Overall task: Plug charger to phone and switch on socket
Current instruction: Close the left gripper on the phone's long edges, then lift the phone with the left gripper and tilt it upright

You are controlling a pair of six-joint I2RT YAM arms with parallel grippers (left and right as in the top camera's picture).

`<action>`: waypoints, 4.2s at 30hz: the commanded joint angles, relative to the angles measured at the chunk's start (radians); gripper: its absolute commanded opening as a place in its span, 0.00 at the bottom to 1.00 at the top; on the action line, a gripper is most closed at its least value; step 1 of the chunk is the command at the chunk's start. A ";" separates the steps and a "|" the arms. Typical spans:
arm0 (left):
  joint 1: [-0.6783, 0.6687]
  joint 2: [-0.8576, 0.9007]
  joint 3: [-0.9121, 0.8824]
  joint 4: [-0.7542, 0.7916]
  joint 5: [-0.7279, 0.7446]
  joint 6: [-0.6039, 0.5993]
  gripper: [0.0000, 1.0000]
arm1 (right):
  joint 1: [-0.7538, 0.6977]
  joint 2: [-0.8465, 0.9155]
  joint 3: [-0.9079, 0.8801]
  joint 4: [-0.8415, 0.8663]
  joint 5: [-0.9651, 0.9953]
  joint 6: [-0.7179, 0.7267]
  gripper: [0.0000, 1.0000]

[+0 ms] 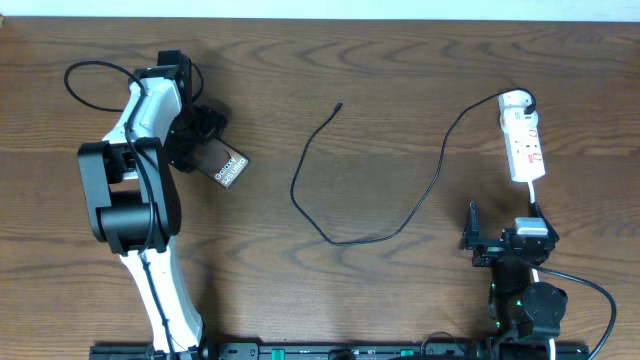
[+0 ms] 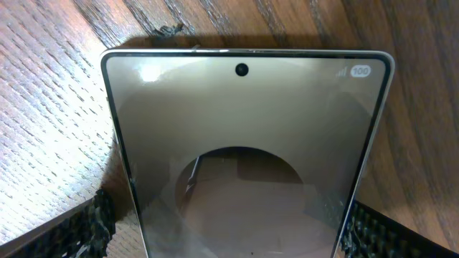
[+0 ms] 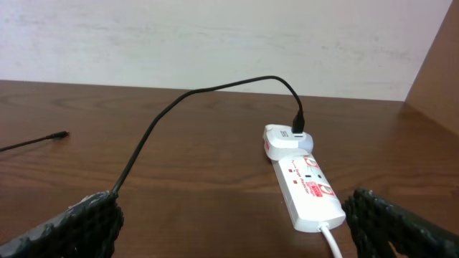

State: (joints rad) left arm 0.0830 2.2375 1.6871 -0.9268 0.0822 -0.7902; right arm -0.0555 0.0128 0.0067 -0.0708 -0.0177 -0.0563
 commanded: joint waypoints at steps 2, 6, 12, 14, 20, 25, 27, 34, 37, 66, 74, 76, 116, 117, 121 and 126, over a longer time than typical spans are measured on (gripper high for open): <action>-0.034 0.039 -0.032 -0.011 0.047 -0.023 0.98 | 0.009 0.000 -0.001 -0.005 0.008 -0.008 0.99; -0.065 0.039 -0.032 -0.009 0.000 -0.023 0.98 | 0.009 0.000 -0.001 -0.005 0.008 -0.009 0.99; -0.073 0.040 -0.041 -0.010 -0.019 -0.027 0.98 | 0.009 0.000 -0.001 -0.005 0.008 -0.008 0.99; -0.073 0.040 -0.048 -0.013 -0.019 -0.029 0.98 | 0.009 0.000 -0.001 -0.005 0.008 -0.008 0.99; -0.073 0.040 -0.088 -0.013 -0.019 -0.070 0.98 | 0.009 0.000 -0.001 -0.005 0.008 -0.008 0.99; -0.073 0.040 -0.114 -0.013 -0.019 -0.126 0.98 | 0.009 0.000 -0.001 -0.005 0.008 -0.008 0.99; -0.073 0.040 -0.114 -0.013 -0.019 -0.150 0.98 | 0.009 0.000 -0.001 -0.005 0.008 -0.008 0.99; -0.062 0.040 -0.114 -0.009 -0.019 -0.196 0.98 | 0.009 0.000 -0.001 -0.005 0.008 -0.008 0.99; -0.048 0.040 -0.114 -0.006 -0.019 -0.200 0.98 | 0.009 0.000 -0.001 -0.005 0.008 -0.008 0.99; -0.028 0.040 -0.114 -0.003 -0.016 -0.199 0.85 | 0.009 0.000 -0.001 -0.005 0.008 -0.008 0.99; -0.028 0.040 -0.114 -0.003 -0.016 -0.199 0.78 | 0.009 0.000 -0.001 -0.005 0.008 -0.008 0.99; -0.028 0.040 -0.114 -0.003 -0.016 -0.199 0.77 | 0.009 0.000 -0.001 -0.005 0.008 -0.008 0.99; -0.028 -0.136 -0.103 -0.047 0.004 -0.187 0.41 | 0.009 0.000 -0.001 -0.005 0.008 -0.008 0.99; -0.028 -0.138 -0.103 -0.050 0.016 -0.187 0.41 | 0.009 0.000 -0.001 -0.005 0.008 -0.008 0.99; -0.028 -0.142 -0.103 -0.055 0.043 -0.183 0.38 | 0.009 0.000 -0.001 -0.005 0.008 -0.009 0.99; -0.028 -0.149 -0.098 -0.055 0.091 -0.170 0.38 | 0.009 0.000 -0.001 -0.005 0.008 -0.008 0.99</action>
State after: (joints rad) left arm 0.0505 2.1300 1.5875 -0.9730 0.1299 -0.9695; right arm -0.0555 0.0128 0.0067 -0.0708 -0.0177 -0.0563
